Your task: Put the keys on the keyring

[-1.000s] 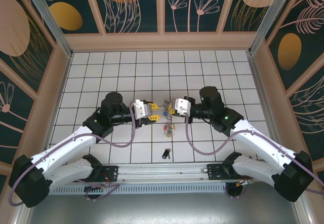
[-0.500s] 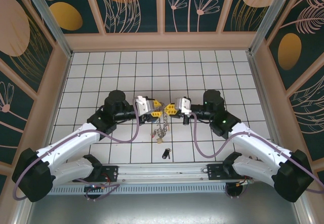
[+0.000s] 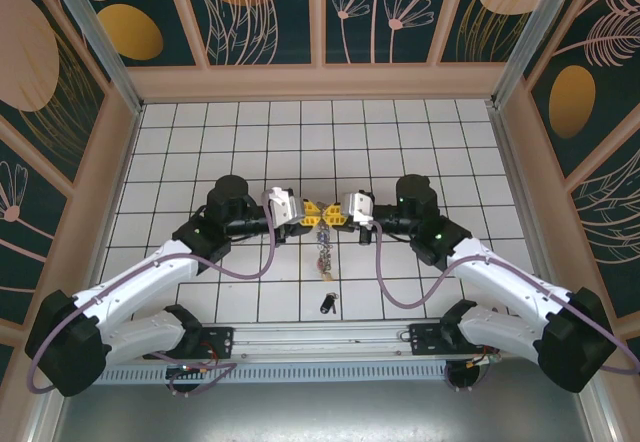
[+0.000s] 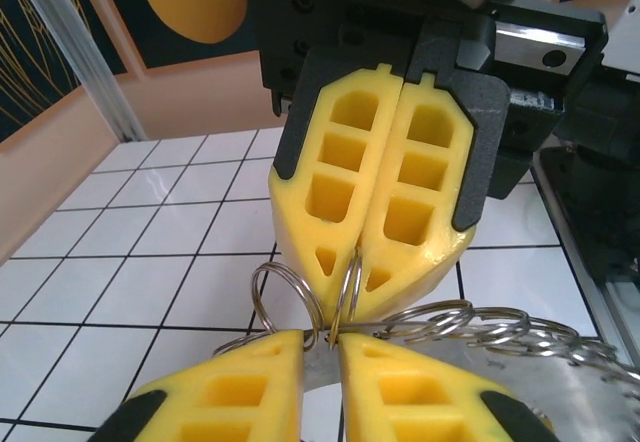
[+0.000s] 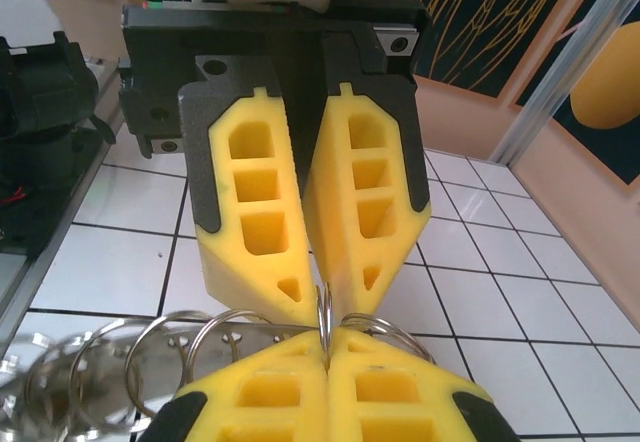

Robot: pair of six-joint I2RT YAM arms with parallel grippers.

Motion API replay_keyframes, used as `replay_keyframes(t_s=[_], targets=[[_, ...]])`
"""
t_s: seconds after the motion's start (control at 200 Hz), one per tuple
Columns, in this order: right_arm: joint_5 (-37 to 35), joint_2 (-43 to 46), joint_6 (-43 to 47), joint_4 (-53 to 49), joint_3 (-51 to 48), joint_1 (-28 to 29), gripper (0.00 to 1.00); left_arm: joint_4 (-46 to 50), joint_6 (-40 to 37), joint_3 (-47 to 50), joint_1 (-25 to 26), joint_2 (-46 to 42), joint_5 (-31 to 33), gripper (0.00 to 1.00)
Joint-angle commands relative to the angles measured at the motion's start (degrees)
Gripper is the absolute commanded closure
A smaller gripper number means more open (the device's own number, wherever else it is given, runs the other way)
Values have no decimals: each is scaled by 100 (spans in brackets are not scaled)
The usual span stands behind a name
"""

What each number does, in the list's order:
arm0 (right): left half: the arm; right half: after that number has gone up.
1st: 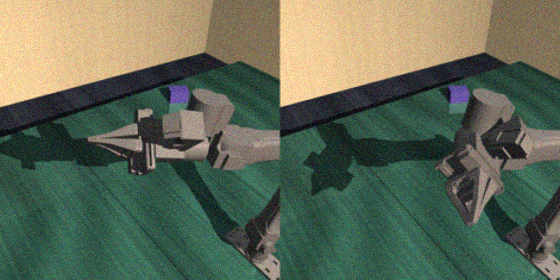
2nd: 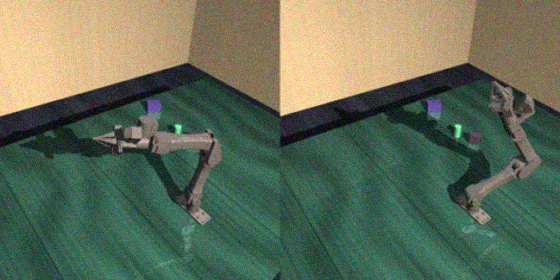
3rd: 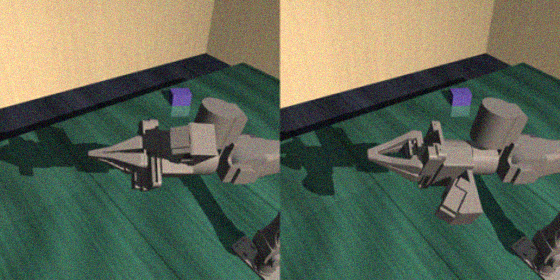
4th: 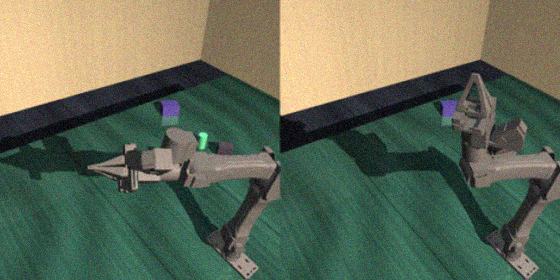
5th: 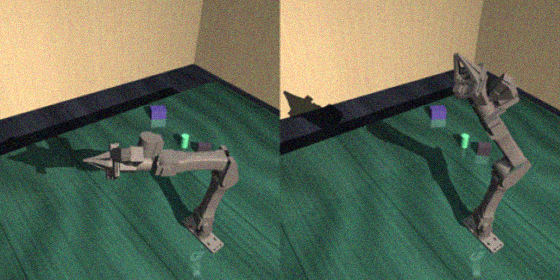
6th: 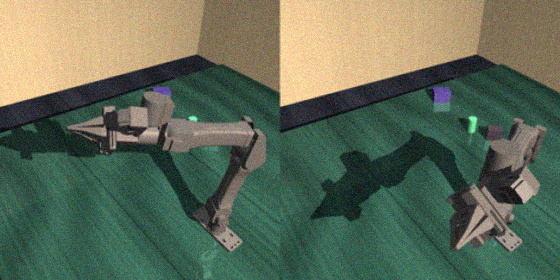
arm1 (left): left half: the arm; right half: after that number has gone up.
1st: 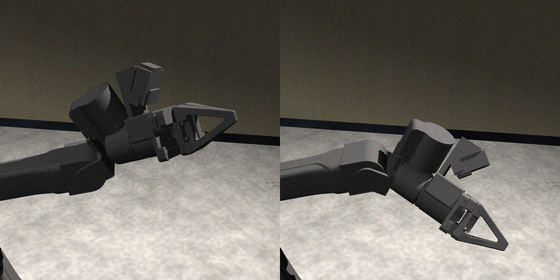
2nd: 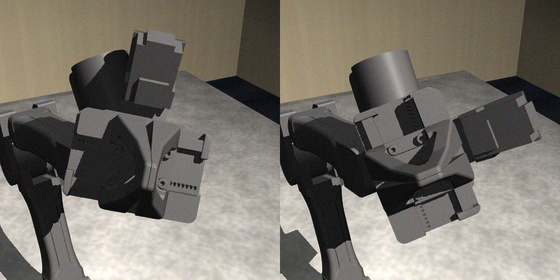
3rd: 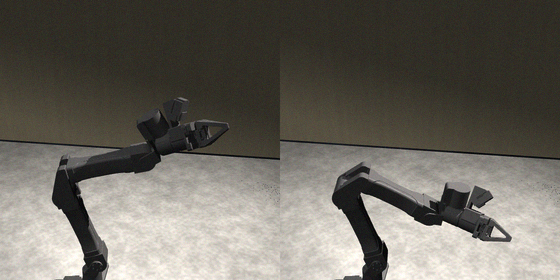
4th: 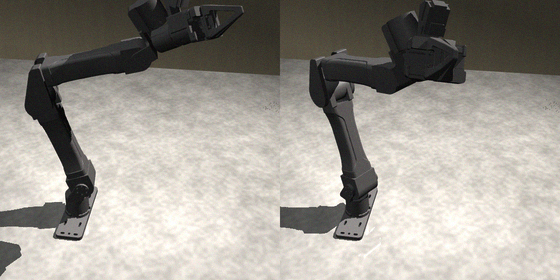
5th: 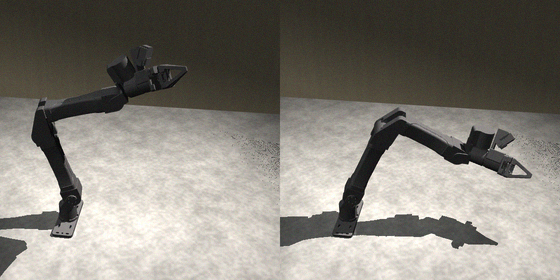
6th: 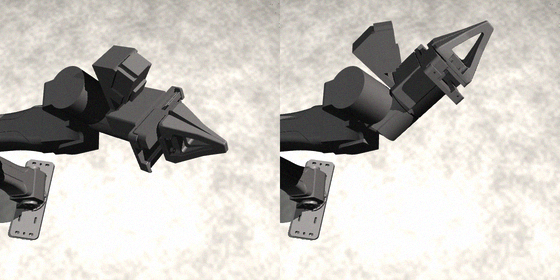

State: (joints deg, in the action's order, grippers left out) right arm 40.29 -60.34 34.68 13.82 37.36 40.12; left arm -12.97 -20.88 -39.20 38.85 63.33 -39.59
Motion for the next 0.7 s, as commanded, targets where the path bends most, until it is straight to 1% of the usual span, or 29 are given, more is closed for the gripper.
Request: replay_keyframes(t_s=[0.0,0.025,0.07,0.14,0.18,0.295,0.385,0.405,0.48,0.556,0.631,0.691], targets=[[121,-151,194,131,264,154,100,-232,-4,-271,66,93,-573,85],[114,-160,206,121,271,162,100,-235,5,-272,61,99,-569,87],[86,-182,207,117,273,163,100,-202,9,-294,61,105,-531,88],[54,-194,237,78,266,163,100,-97,13,-355,62,118,-418,93],[12,-190,275,30,261,171,100,-62,12,-374,59,131,-371,100],[-234,-158,451,-263,287,163,100,-5,54,-387,61,118,-268,100],[-504,-140,609,-668,396,154,100,87,128,-395,61,88,-18,100],[-533,-143,654,-789,434,142,99,134,120,-406,61,86,24,100],[-531,-136,793,-1153,557,81,92,288,30,-424,66,78,131,100],[-507,-115,889,-1389,637,25,88,530,-67,-456,62,101,269,100],[-464,-108,905,-1491,688,-28,87,744,-192,-479,65,119,330,100],[-351,-117,893,-1525,715,-81,87,728,-190,-430,61,102,335,100]])
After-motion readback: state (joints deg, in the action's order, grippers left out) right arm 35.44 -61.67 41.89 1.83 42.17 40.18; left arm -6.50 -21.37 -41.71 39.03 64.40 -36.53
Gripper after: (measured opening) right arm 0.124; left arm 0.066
